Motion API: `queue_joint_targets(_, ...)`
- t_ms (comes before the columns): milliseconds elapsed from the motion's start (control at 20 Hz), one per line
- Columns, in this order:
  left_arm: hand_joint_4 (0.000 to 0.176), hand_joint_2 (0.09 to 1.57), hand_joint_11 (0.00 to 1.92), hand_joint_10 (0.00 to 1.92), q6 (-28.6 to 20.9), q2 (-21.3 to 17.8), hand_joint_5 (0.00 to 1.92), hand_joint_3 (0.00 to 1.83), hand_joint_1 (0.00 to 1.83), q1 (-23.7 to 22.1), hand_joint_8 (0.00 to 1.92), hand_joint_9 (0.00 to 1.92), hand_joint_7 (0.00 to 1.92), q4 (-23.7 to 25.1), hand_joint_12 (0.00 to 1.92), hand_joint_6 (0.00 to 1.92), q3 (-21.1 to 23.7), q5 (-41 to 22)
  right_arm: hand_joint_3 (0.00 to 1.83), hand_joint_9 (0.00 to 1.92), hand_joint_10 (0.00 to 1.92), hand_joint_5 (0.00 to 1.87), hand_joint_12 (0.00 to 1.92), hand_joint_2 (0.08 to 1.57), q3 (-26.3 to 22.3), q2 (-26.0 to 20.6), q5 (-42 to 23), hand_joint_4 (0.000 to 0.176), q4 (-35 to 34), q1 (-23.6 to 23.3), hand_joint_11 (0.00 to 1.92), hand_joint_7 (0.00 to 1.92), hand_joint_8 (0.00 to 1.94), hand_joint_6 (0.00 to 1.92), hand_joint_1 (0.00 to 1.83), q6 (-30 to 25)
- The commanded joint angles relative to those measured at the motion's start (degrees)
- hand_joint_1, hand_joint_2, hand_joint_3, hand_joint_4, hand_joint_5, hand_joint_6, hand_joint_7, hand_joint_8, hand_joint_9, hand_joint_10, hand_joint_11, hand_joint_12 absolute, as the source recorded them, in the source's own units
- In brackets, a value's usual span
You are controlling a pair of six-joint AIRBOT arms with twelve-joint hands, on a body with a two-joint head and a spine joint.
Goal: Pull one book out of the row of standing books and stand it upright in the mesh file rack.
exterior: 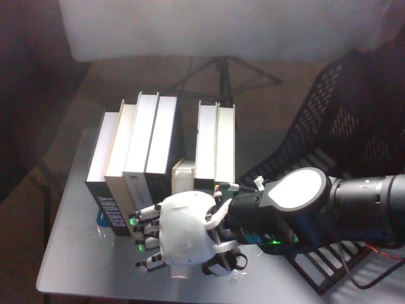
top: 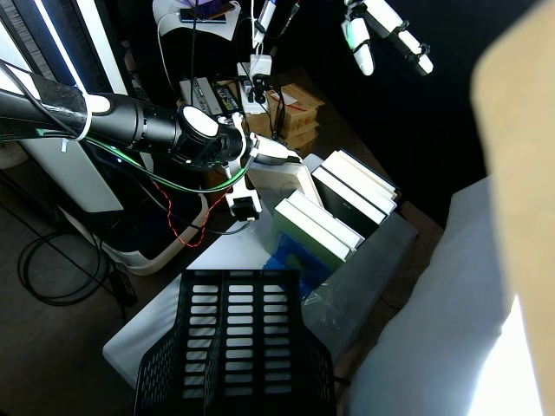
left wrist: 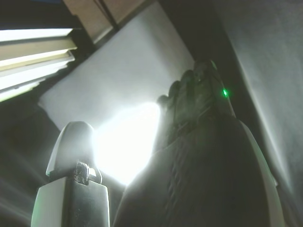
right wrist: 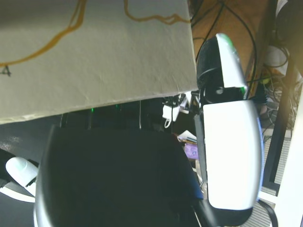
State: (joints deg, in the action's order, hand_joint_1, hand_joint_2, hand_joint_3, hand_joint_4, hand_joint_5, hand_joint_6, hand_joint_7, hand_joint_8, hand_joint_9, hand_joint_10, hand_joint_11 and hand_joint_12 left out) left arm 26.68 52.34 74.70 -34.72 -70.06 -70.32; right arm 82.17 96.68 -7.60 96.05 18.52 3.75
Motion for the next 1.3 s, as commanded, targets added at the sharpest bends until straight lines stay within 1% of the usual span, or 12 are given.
queue_joint_targets(0, 0.046, 1.34, 0.0, 0.0, -0.4, -0.7, 0.0, 0.0, 0.48, 0.0, 0.0, 0.0, 0.0, -1.3, 0.0, 0.0, -0.6, -7.2, 0.0, 0.2, 0.01, 0.28, 0.17, 1.1, 0.2, -0.6, 0.6, 0.091, -0.2, 0.8, 0.0, 0.28, 0.0, 0.01, 0.95, -0.4)
queue_joint_targets(100, 0.038, 1.33, 0.0, 0.0, -0.4, -0.7, 0.0, 0.0, 0.52, 0.0, 0.0, 0.0, 0.0, -1.2, 0.0, 0.0, -0.8, -7.1, 0.0, 0.2, 0.01, 0.28, 0.17, 1.1, 0.3, -0.6, 0.6, 0.091, -0.2, 0.9, 0.0, 0.28, 0.0, 0.01, 0.95, -0.4)
queue_joint_targets(150, 0.047, 1.33, 0.0, 0.0, -0.4, -0.7, 0.0, 0.0, 0.51, -0.2, 0.0, 0.0, 0.0, -1.1, 0.0, 0.0, -1.0, -6.9, 0.0, 0.2, 0.01, 0.28, 0.17, 1.1, 0.3, -0.6, 0.6, 0.091, -0.2, 0.9, 0.0, 0.28, 0.0, 0.0, 0.95, -0.4)
queue_joint_targets(250, 0.043, 1.32, 0.0, 0.0, -0.4, -0.6, 0.0, 0.0, 0.51, -0.5, 0.0, 0.0, 0.0, -0.6, 0.0, 0.0, -1.2, -6.6, 0.0, 0.2, 0.01, 0.28, 0.17, 1.1, 0.4, -0.6, 0.6, 0.091, -0.1, 1.0, 0.0, 0.28, 0.0, 0.0, 0.95, -0.4)
queue_joint_targets(400, 0.048, 1.32, 0.0, 0.0, -0.5, -0.5, 0.0, 0.0, 0.48, -0.6, 0.0, 0.0, 0.0, -0.6, 0.0, 0.0, -1.4, -6.6, 0.0, 0.2, 0.0, 0.28, 0.17, 1.1, 0.7, -0.6, 0.6, 0.091, 0.6, 1.2, 0.0, 0.28, 0.0, 0.0, 0.95, -0.4)
queue_joint_targets(450, 0.039, 1.32, 0.0, 0.0, -0.5, -0.5, 0.0, 0.0, 0.5, -0.6, 0.0, 0.0, 0.0, -0.6, 0.0, 0.0, -1.5, -6.6, 0.0, 0.2, 0.0, 0.28, 0.17, 1.1, 0.9, -0.6, 0.6, 0.091, 0.9, 1.2, 0.0, 0.28, 0.0, 0.0, 0.95, -0.4)
queue_joint_targets(600, 0.039, 1.32, 0.0, 0.0, -0.5, -0.5, 0.0, 0.0, 0.48, -0.7, 0.0, 0.0, 0.0, -0.4, 0.0, 0.0, -1.6, -6.4, 0.0, 0.2, 0.0, 0.28, 0.17, 1.1, 1.9, 0.0, 0.7, 0.091, 2.6, 1.4, 0.0, 0.28, 0.0, 0.0, 0.95, -1.7)
queue_joint_targets(750, 0.051, 1.32, 0.0, 0.0, -0.7, -0.4, 0.0, 0.0, 0.46, -0.7, 0.0, 0.0, 0.0, -0.4, 0.0, 0.0, -1.7, -6.5, 0.0, 0.2, 0.0, 0.28, 0.17, 1.1, 2.5, 0.3, 0.7, 0.091, 12.8, 1.5, 0.0, 0.28, 0.0, 0.0, 0.95, -11.4)
queue_joint_targets(800, 0.049, 1.32, 0.0, 0.0, -0.7, -0.5, 0.0, 0.0, 0.46, -0.7, 0.0, 0.0, 0.0, -0.4, 0.0, 0.0, -1.7, -6.6, 0.0, 0.2, 0.0, 0.28, 0.17, 1.1, 2.7, 0.3, 0.6, 0.091, 14.8, 1.5, 0.0, 0.28, 0.0, 0.0, 0.95, -13.6)
queue_joint_targets(950, 0.051, 1.33, 0.0, 0.0, -0.9, -0.8, 0.0, 0.0, 0.47, -1.0, 0.0, 0.0, 0.0, 0.2, 0.0, 0.0, -1.9, -6.5, 0.0, 0.2, 0.0, 0.28, 0.17, 1.1, 3.1, 0.3, 0.0, 0.091, 14.8, 1.5, 0.0, 0.28, 0.0, 0.0, 0.95, -14.5)
queue_joint_targets(1100, 0.091, 1.33, 0.0, 0.0, -0.8, -0.8, 0.0, 0.0, 0.43, -2.2, 0.0, 0.0, 0.0, 1.3, 0.0, 0.0, -2.5, -5.8, 0.0, 0.2, 0.0, 0.28, 0.17, 1.1, 3.0, 0.3, -0.9, 0.091, 13.9, 1.1, 0.0, 0.28, 0.0, 0.0, 0.95, -14.5)
queue_joint_targets(1250, 0.092, 1.34, 0.0, 0.0, 0.0, -0.7, 0.0, 0.0, 0.41, -5.9, 0.0, 0.0, 0.0, 4.4, 0.0, 0.0, -3.6, -2.9, 0.0, 0.2, 0.0, 0.28, 0.16, 1.1, 2.5, 0.3, -1.4, 0.091, 13.0, 1.0, 0.0, 0.28, 0.0, 0.0, 0.95, -14.5)
